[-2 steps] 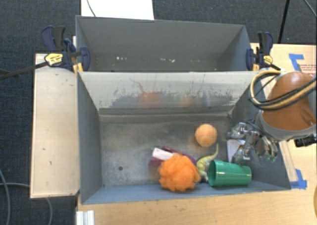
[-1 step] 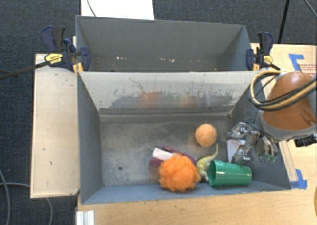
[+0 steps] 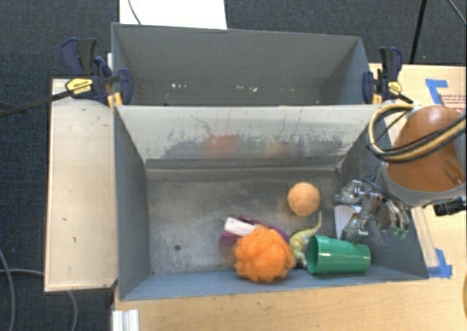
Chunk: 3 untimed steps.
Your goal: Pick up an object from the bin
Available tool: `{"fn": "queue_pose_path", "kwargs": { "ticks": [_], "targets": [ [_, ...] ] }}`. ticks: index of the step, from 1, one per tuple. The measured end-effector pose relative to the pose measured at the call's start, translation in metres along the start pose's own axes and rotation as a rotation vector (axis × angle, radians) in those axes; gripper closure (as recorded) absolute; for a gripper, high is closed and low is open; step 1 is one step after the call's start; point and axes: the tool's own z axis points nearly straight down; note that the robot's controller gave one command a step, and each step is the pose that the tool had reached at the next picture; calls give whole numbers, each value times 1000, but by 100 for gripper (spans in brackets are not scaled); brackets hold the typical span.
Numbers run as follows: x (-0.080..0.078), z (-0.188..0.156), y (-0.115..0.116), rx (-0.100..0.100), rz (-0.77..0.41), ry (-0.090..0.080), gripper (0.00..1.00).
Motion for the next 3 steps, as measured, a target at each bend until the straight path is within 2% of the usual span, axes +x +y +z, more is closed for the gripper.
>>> {"fn": "queue_pose_path", "kwargs": {
  "ticks": [3],
  "targets": [
    [0, 0, 0, 0, -5, 0, 100]
  ]
}}
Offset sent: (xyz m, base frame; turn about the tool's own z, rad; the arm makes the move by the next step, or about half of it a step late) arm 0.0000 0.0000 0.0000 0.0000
